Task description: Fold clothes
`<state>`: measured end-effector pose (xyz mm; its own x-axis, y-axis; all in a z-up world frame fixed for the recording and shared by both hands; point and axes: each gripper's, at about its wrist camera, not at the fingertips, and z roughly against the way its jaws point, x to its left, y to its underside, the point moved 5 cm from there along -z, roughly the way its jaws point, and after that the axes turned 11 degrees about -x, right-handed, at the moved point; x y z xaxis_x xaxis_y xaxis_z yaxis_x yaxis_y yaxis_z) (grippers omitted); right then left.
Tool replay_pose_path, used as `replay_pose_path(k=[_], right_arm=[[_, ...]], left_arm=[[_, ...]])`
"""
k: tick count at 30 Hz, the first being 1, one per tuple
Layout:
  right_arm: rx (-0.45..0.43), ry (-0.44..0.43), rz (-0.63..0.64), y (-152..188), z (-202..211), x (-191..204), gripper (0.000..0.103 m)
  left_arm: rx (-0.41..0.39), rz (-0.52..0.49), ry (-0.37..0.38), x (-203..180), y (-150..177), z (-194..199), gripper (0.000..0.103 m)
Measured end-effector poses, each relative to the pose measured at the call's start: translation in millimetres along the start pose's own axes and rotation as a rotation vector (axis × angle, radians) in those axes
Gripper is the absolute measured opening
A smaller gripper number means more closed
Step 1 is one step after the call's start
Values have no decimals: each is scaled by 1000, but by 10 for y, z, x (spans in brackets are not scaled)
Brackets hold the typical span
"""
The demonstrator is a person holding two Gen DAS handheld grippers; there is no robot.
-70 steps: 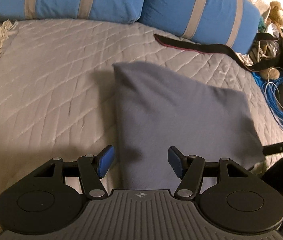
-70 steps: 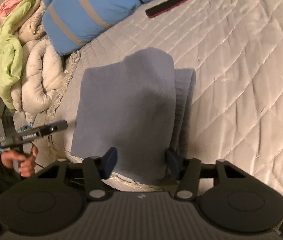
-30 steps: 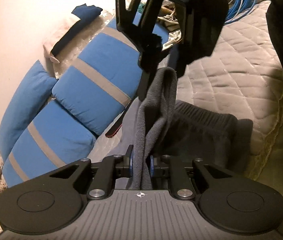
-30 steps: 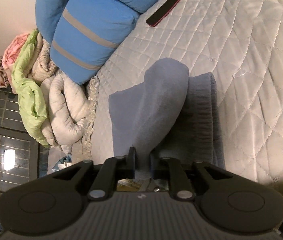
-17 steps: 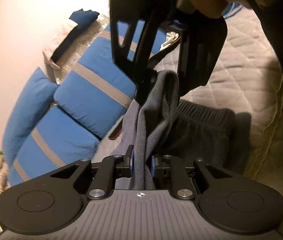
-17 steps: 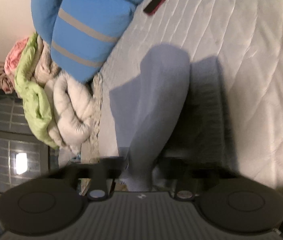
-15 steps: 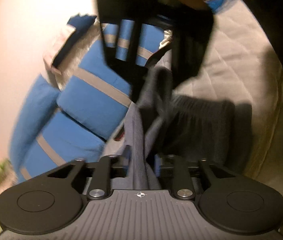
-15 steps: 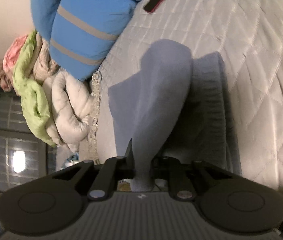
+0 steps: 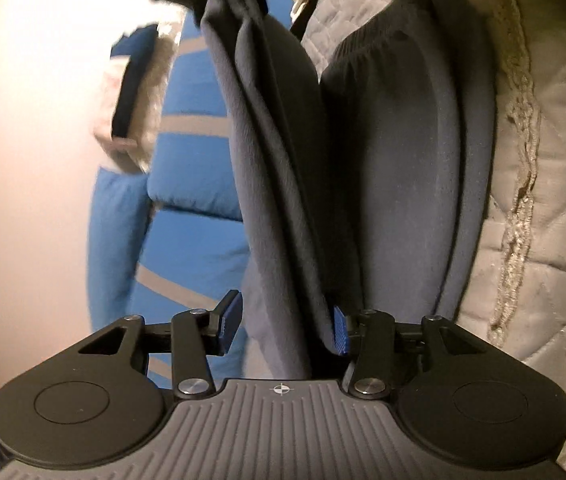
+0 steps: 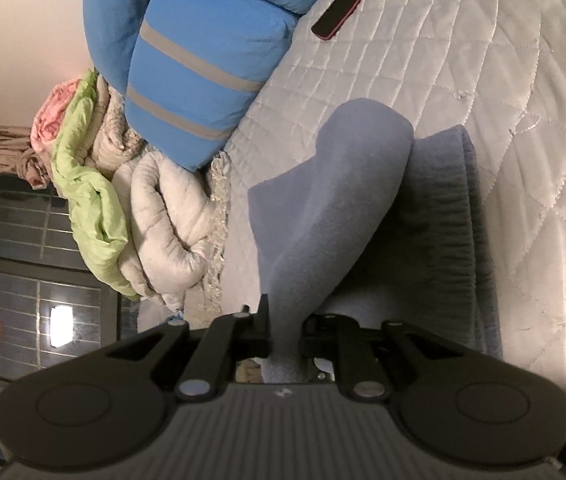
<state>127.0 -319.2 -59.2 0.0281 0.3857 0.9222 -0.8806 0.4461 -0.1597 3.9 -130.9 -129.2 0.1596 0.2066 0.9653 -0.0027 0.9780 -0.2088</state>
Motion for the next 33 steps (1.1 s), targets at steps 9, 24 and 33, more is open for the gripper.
replay_pose_path(k=[9,24,33], right_arm=[[-1,-16,22,-33,-17,148,12],[-15,-21,1,-51,25,88,12],[-2,34,-18,30,48,-63,12]], left_arm=[[79,2,44,18,107,-84,48],[253,-13,103,162,676,-29,31],[266,168,161,343,734,21,10]])
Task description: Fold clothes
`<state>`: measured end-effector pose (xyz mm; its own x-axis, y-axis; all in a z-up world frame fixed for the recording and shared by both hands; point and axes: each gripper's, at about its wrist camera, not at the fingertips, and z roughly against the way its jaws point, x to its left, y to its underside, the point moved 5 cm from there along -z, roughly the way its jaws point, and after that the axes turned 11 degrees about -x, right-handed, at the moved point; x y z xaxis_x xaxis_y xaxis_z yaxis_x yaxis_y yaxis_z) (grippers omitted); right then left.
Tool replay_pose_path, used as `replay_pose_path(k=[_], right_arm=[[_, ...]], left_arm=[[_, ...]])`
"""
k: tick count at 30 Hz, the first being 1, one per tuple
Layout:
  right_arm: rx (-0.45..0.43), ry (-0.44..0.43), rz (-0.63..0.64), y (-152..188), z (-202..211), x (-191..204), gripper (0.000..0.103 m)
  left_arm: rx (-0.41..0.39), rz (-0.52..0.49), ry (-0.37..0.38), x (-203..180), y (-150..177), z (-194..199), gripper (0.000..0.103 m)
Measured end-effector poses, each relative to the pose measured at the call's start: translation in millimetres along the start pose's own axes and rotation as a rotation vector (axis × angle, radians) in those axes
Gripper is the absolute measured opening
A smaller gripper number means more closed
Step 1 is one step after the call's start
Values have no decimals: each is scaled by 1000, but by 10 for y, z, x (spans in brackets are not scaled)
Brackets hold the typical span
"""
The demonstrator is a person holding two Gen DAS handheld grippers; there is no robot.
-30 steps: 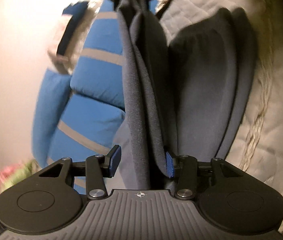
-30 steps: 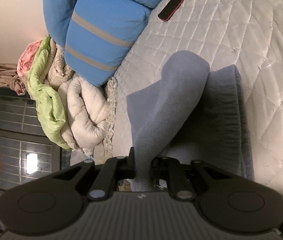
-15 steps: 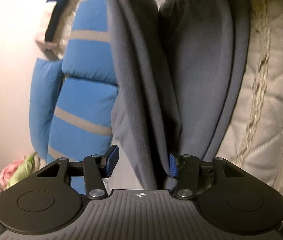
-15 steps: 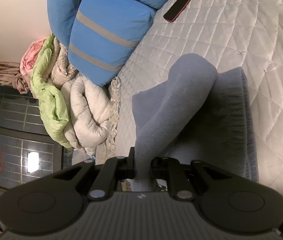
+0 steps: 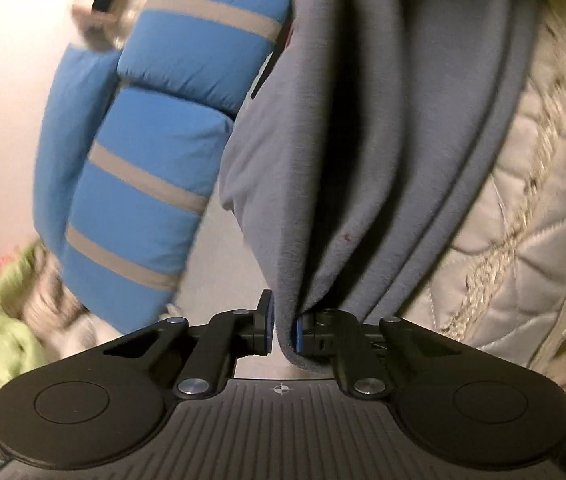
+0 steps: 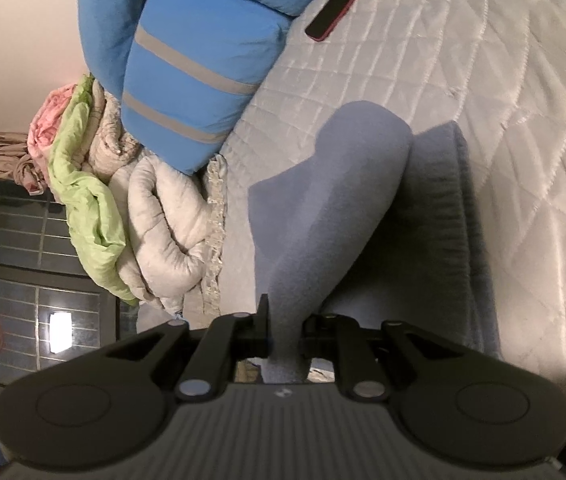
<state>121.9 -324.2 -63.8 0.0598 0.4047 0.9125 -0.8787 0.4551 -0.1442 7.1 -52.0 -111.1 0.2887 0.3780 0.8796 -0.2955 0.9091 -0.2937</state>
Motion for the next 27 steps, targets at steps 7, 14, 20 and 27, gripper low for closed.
replay_pose_path(k=[7,14,20,27], right_arm=[[35,127,4,168,-46,-279,12],[53,247,84,325,-111,-386,14],[57,256,205,350,-81,-218,70],[-30,310,364,202,238,37,88]], left_arm=[[6,81,60,94,82,24,12],[15,79,98,53,127,-4,25],[-26,-41,80,39,176,150,65],[-91,-43,205,191,189,631,73]])
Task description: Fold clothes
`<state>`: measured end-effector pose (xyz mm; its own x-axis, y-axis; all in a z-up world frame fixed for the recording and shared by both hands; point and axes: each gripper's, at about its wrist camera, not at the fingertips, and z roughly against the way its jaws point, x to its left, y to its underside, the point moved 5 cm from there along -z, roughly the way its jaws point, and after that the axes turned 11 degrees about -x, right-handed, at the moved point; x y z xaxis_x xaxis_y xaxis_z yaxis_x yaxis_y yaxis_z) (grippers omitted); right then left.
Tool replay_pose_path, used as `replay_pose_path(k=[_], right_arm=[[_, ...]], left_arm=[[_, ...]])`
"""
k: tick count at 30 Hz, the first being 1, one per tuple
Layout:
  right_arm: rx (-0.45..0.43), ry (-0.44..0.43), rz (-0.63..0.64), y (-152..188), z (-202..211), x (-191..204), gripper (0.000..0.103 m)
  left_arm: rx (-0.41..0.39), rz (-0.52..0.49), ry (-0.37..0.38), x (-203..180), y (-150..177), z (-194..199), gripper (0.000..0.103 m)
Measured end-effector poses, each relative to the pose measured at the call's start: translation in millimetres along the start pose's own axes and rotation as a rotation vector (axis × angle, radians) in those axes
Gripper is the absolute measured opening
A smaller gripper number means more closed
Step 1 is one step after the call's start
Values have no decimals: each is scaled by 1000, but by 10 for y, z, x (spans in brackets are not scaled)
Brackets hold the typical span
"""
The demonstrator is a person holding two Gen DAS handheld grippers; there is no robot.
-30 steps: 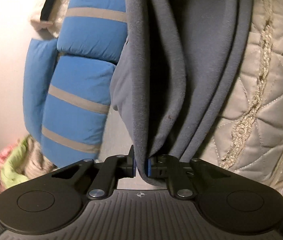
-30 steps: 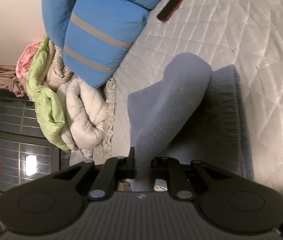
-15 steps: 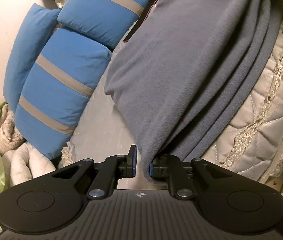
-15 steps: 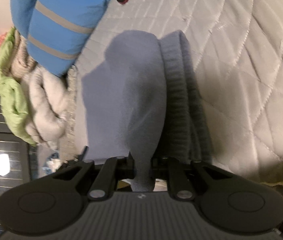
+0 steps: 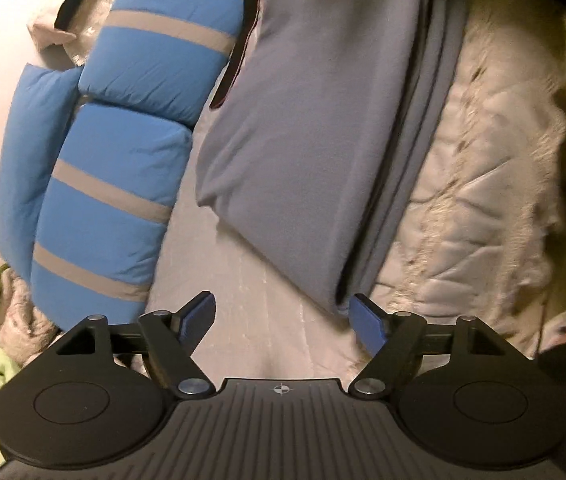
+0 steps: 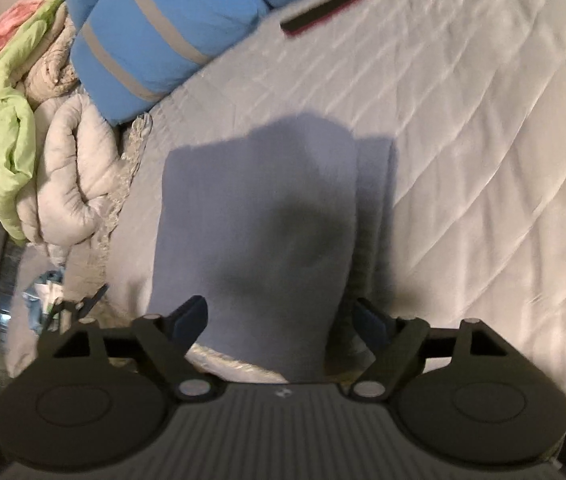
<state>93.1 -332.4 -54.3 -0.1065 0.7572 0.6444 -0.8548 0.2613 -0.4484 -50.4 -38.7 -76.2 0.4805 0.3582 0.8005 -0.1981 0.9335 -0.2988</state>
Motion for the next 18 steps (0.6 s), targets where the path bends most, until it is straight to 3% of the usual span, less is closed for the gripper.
replay_pose_path(k=[5,12,15,17,18], right_arm=[[-137,34,41,-264,146,-71,88],[-210,18,49,-560,-204,-6,81],[-195,26,5,-635,-424,-45,69],[-185,30,-26,-642,-520,-119,46],[-187,33,-46,-634,-528,-173,27]], left_arm=[[-130,294,82,442,-165,93,73],[-143,659,105,1106,-281,-544,73],[-120,781,114,1259,-257,-856,73],[-121,840,105,1309,-187,-993,73],[-109,866,99,1311,-147,-1078,73]])
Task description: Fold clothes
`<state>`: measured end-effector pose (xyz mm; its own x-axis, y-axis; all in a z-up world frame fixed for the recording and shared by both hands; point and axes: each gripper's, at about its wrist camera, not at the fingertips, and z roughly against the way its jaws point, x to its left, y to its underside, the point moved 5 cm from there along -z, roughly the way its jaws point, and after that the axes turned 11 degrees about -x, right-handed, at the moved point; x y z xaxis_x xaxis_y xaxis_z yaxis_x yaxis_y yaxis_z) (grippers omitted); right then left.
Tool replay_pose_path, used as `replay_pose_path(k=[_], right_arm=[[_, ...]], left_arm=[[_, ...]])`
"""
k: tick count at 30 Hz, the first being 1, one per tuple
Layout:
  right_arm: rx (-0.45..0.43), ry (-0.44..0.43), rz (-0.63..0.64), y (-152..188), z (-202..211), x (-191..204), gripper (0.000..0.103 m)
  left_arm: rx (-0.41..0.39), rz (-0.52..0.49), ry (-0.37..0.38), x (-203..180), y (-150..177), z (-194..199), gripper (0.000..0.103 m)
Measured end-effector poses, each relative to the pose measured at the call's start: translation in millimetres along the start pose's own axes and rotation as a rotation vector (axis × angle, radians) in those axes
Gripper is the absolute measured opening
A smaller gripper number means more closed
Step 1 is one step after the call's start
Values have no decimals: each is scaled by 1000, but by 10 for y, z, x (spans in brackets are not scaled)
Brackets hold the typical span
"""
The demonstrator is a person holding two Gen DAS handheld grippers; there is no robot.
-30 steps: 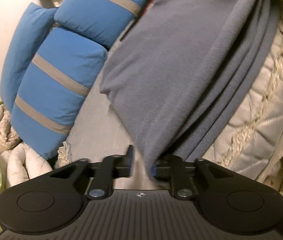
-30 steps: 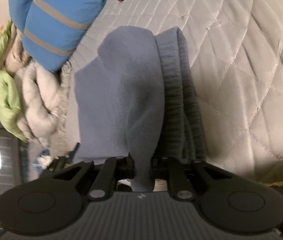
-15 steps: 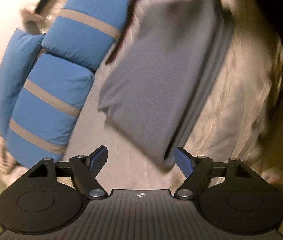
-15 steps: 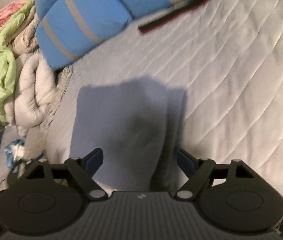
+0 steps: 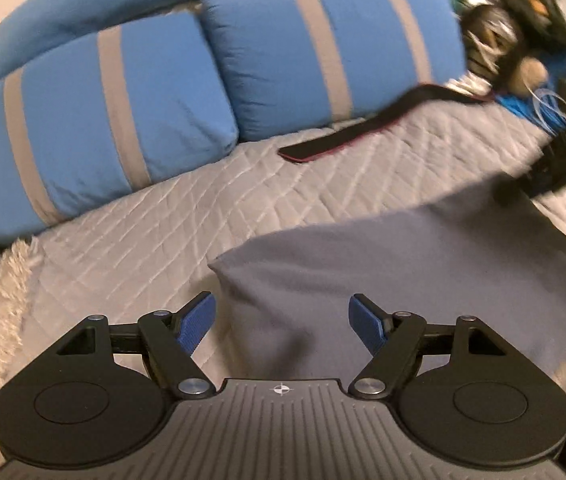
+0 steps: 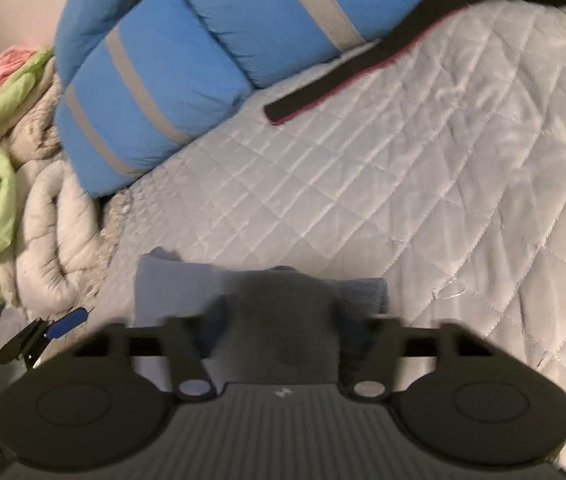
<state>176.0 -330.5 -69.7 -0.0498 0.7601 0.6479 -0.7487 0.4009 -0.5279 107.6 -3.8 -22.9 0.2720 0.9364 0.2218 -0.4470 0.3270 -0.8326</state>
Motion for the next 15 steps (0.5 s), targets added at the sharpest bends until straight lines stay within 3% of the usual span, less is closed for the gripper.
replay_pose_path(k=[1,2,5,9,11,12,15], right_arm=[[-2,4,-21,7,-9,-54,18],[-3,9,-41,14,-17,-109,16],[-6,20,-104,32,-41,-265,14],[3,20,-168,42,-64,-357,15],[1,18,-157,38,-58,-343,19],[-3,17,-140,33,-49,-322,36],[-24,11,-94,14,-10,-261,44]], left_arm=[[14,27,-8,36,47,-80,72],[37,52,-10,69,107,-150,72],[107,89,8,159,236,-301,73],[110,184,11,319,255,-320,74],[96,235,8,413,250,-338,74],[89,260,12,454,244,-361,74],[76,353,28,580,233,-472,73]])
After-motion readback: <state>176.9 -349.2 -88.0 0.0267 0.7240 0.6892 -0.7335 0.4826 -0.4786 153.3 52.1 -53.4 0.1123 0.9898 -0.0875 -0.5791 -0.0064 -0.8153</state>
